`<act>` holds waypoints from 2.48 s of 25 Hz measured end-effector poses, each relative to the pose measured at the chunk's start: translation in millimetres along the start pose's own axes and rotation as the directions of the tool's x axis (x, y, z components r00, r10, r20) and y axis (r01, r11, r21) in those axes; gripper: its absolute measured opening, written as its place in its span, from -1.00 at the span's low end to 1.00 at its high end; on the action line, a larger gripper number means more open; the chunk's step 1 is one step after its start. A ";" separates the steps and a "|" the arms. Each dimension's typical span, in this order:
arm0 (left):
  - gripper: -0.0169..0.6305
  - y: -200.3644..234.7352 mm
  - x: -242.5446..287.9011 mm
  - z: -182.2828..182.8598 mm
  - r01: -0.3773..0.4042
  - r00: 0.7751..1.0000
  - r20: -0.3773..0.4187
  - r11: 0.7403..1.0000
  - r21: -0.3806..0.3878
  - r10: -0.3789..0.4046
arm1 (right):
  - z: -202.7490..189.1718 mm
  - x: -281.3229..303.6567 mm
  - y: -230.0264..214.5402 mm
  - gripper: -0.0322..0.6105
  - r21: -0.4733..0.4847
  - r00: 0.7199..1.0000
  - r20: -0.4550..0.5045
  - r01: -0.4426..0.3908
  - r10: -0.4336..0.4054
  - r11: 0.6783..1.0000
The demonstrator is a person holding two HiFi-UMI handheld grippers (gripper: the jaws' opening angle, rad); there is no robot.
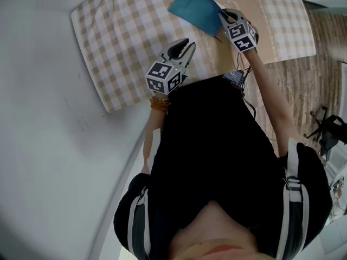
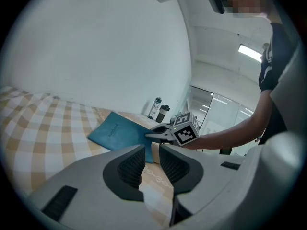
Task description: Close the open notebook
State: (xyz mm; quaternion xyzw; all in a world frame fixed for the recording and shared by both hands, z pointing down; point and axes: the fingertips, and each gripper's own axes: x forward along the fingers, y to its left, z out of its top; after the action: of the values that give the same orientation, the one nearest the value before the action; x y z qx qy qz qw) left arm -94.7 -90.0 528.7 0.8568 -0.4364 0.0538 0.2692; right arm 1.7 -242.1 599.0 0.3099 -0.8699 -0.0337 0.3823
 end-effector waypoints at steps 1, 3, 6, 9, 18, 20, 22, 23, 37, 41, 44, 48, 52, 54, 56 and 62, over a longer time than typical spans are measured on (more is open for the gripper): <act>-0.64 0.6 0.0 -0.3 -0.001 1.000 0.000 1.000 0.000 0.001 | -1.4 1.6 -0.4 -0.79 0.003 1.000 -0.005 -0.002 0.002 1.000; -0.64 1.5 0.1 -0.8 -0.002 1.000 -0.001 1.000 -0.001 0.002 | -4.3 4.6 -0.8 -0.78 0.013 1.000 -0.014 -0.009 0.009 1.000; -0.64 2.1 0.6 -1.8 -0.001 1.000 -0.002 1.000 -0.005 0.001 | -9.0 9.9 -1.1 -0.78 0.033 0.999 -0.027 -0.025 0.026 0.999; -0.64 1.2 0.9 -1.9 0.004 1.000 0.000 1.000 -0.009 -0.004 | -13.7 14.4 -2.0 -0.78 0.083 0.997 -0.049 -0.054 0.058 0.995; -0.64 -6.3 2.1 -4.1 0.015 1.000 -0.002 1.000 -0.006 -0.015 | -19.4 16.5 -2.7 -0.80 0.273 0.984 -0.063 -0.143 0.166 0.951; -0.64 -7.2 1.8 -3.4 0.018 1.000 0.000 1.000 -0.006 -0.018 | -19.7 15.2 -1.1 -0.80 0.291 0.981 -0.075 -0.152 0.181 0.944; -0.64 -7.4 0.6 -3.4 0.019 1.000 0.000 1.000 -0.003 -0.019 | -19.7 14.0 1.8 -0.81 0.297 0.978 -0.085 -0.156 0.189 0.942; -0.64 -7.5 0.0 -3.9 0.019 1.000 -0.001 1.000 -0.002 -0.019 | -20.4 13.5 2.6 -0.81 0.308 0.978 -0.083 -0.158 0.192 0.938; -0.64 -7.2 -1.8 -8.0 0.024 1.000 -0.001 1.000 0.006 -0.024 | -36.8 -29.1 63.0 -0.78 0.354 0.974 -0.185 -0.058 0.131 0.933; -0.64 -9.8 -1.7 -10.1 0.030 1.000 -0.003 0.999 0.011 -0.030 | -41.3 -41.4 84.2 -0.78 0.482 0.974 -0.158 -0.067 0.161 0.874; -0.64 -11.6 -1.7 -12.4 0.034 0.999 -0.007 0.999 0.012 -0.034 | -43.5 -47.5 93.2 -0.77 0.575 0.972 -0.136 -0.079 0.191 0.815; -0.64 -13.2 -4.4 -15.6 0.033 0.999 -0.010 0.999 0.014 -0.033 | -42.9 -53.5 95.6 -0.75 0.730 0.976 -0.060 -0.099 0.209 0.677; -0.64 -13.7 -11.3 -15.9 0.027 1.000 -0.002 1.000 0.016 -0.027 | -55.0 -62.6 71.5 -0.58 0.685 0.990 -0.068 -0.042 0.121 0.727; -0.64 -11.3 -14.6 -18.6 0.019 1.000 -0.004 1.000 0.014 -0.019 | -60.0 -67.5 61.7 -0.52 0.604 0.994 -0.084 -0.004 0.069 0.797; -0.64 -9.3 -16.9 -21.8 0.014 1.000 -0.009 1.000 0.011 -0.014 | -60.5 -69.1 59.8 -0.52 0.528 0.996 -0.083 0.007 0.043 0.849; -0.64 -12.3 -18.3 -20.0 0.007 1.000 -0.002 0.999 0.035 -0.007 | -61.8 -61.8 68.9 -0.58 0.346 0.991 -0.129 0.001 0.046 0.938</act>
State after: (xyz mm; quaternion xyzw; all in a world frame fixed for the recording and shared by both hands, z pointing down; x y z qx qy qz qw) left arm -93.5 -60.9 534.6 0.8629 -0.4323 0.0613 0.2545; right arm 40.6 -140.7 623.2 0.3635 -0.8380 0.1446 0.3804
